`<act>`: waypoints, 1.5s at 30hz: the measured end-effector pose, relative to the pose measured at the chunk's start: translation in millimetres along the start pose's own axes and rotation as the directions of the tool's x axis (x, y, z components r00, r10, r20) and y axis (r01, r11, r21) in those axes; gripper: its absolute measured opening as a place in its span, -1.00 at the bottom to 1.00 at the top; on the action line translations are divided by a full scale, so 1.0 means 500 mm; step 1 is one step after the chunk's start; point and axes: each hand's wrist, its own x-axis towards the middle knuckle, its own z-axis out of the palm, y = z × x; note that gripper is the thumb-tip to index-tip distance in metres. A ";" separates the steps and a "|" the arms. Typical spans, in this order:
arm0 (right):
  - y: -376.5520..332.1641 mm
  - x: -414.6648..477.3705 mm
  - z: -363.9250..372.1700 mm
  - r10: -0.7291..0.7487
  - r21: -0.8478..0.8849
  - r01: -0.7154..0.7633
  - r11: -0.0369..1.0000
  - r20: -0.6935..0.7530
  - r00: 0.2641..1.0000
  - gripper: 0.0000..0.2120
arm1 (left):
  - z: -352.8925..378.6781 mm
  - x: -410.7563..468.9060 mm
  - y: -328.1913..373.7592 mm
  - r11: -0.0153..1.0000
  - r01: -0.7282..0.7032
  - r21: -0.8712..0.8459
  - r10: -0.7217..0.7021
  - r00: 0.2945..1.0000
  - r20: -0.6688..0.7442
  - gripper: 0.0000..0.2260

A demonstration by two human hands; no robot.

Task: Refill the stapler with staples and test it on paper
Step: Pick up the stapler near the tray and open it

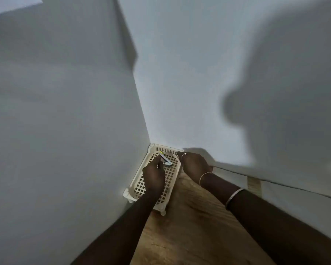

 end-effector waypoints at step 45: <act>-0.023 -0.009 0.014 0.497 0.865 -0.333 0.376 0.115 0.860 -0.85 | 0.042 0.004 0.040 0.696 0.512 -0.503 -0.451 0.857 0.249 -0.72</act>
